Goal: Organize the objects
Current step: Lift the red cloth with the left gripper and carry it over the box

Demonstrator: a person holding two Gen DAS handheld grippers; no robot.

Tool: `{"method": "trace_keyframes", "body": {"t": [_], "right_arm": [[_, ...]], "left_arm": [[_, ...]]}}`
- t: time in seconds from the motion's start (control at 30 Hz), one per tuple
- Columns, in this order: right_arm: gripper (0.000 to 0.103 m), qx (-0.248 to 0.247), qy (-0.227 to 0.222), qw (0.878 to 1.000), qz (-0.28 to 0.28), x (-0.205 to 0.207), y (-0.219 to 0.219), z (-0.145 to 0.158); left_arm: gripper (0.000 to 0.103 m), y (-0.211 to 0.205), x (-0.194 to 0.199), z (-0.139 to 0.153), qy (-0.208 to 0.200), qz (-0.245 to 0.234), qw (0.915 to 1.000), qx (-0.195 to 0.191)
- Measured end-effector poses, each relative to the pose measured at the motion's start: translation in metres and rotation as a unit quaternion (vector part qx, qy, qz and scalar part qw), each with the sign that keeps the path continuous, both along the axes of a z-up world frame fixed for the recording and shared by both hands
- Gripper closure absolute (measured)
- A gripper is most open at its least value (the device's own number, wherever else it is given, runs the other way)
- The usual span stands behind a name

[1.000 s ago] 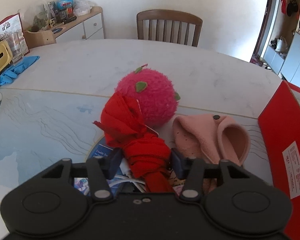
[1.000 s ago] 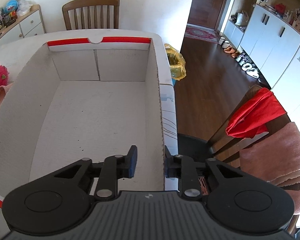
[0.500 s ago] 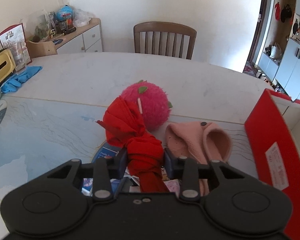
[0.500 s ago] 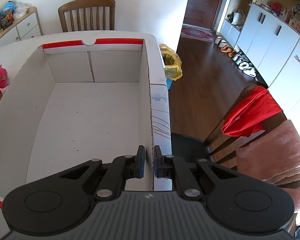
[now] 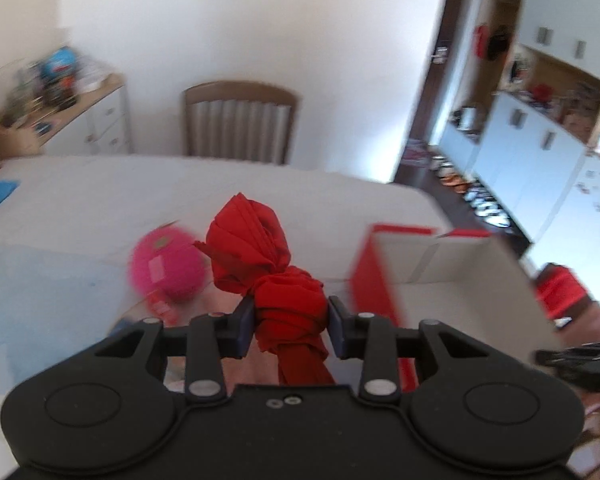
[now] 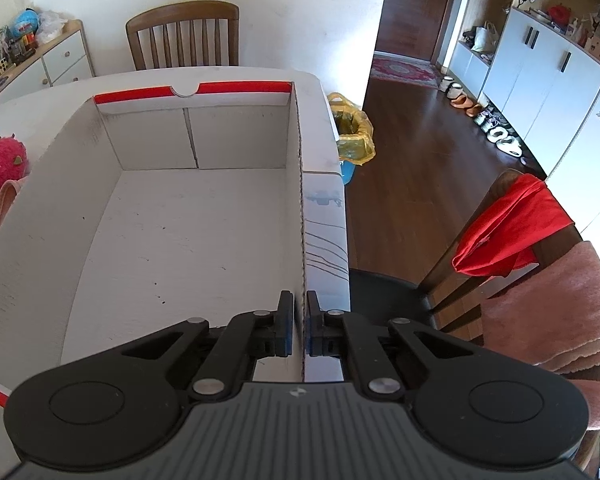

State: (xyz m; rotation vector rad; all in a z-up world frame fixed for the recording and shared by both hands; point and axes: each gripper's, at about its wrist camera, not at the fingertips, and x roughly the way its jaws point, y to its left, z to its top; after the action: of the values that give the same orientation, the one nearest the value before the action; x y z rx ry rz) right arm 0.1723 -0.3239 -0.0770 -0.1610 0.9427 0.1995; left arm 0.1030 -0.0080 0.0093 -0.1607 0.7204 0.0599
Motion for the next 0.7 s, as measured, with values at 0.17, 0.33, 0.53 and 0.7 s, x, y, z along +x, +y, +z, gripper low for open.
{"method": "trace_keyframes", "body": {"t": [0.17,0.33,0.53,0.7], "right_arm": [[0.098,0.002,0.001,1.0,0.008,-0.002,0.002,0.0],[0.098,0.003,0.002,1.0,0.011,-0.002,0.003,0.0],[0.098,0.01,0.005,1.0,0.016,-0.002,0.0,0.0],[0.098,0.013,0.006,1.0,0.022,-0.002,-0.001,0.001]], "left_arm": [[0.068,-0.045,0.022,0.016,-0.006,-0.07,0.9972,-0.024],[0.068,-0.093,0.048,0.009,0.006,-0.125,0.9917,-0.027],[0.068,-0.135,0.077,-0.019,0.037,-0.167,0.9852,-0.014],[0.068,-0.158,0.098,-0.044,0.076,-0.188,0.9792,-0.012]]}}
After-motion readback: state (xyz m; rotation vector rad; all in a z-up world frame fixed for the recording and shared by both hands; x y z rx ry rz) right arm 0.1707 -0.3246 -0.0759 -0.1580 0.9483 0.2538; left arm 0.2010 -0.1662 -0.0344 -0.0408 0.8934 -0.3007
